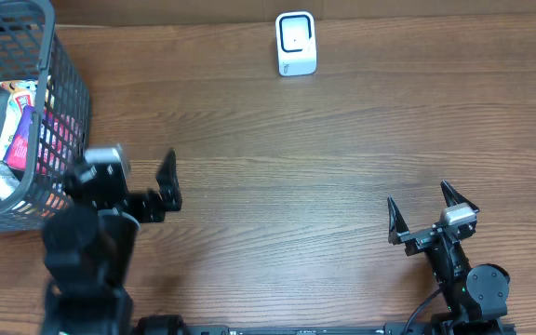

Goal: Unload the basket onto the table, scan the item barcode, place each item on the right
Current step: 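Reach the left gripper into the basket and grasp the purple-pink pack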

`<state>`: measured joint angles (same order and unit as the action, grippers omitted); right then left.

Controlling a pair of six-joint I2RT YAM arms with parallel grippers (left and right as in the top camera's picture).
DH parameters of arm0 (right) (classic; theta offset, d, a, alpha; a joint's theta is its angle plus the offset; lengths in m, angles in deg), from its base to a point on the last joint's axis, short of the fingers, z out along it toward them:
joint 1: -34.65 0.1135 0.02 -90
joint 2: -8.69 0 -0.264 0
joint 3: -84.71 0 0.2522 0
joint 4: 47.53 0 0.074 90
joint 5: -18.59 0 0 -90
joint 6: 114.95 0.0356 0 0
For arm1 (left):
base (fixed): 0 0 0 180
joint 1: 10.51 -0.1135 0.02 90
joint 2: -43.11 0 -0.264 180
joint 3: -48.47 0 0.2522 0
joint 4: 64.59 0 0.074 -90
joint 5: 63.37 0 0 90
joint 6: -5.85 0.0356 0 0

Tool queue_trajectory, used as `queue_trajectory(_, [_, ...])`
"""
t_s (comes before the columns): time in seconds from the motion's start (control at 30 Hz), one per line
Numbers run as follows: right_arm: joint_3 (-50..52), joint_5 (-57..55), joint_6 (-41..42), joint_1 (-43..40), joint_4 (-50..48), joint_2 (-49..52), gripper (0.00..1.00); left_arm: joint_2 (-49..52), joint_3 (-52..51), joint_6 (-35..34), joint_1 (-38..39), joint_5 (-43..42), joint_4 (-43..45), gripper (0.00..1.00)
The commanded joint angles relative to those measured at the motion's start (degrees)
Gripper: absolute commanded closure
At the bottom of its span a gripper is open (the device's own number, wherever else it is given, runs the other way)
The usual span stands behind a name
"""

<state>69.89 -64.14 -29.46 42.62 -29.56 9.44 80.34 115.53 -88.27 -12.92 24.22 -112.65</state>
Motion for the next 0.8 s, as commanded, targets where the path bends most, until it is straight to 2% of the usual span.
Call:
queue_trajectory(0.0, [0.59, 0.28, 0.17, 0.28, -0.22, -0.5, 0.0, 10.78, 17.86, 2.91, -0.57, -5.03, -9.75, 0.0])
queue_trajectory(0.1, [0.59, 0.28, 0.17, 0.28, -0.22, -0.5, 0.0, 15.34, 25.2, 3.63, -0.57, -11.74, -15.63, 0.0])
queue_trajectory(0.17, [0.59, 0.28, 0.17, 0.28, -0.22, -0.5, 0.0, 17.29, 28.11, 7.89, -0.57, -14.84, -16.04, 0.0])
queue_trajectory(0.23, [0.59, 0.28, 0.17, 0.28, -0.22, -0.52, 0.0, 18.82, 30.62, 6.84, -0.7, -12.76, -16.15, 0.0])
queue_trajectory(0.37, [0.59, 0.28, 0.17, 0.28, -0.2, -0.52, 0.0, 24.02, 39.21, -2.47, -3.26, -1.03, -19.39, 0.0])
queue_trajectory(0.43, [0.59, 0.28, 0.17, 0.28, -0.22, -0.5, 0.0, 27.39, 44.96, -2.84, -5.64, -0.55, -22.18, 0.0])
queue_trajectory(0.63, [0.59, 0.28, 0.17, 0.28, -0.22, -0.5, 0.0, 39.69, 64.94, -9.51, -19.1, 0.26, -32.98, 0.0])
queue_trajectory(0.77, [0.59, 0.28, 0.17, 0.28, -0.22, -0.5, 0.0, 45.33, 70.51, -14.58, -29.57, -3.06, -35.43, 0.0])
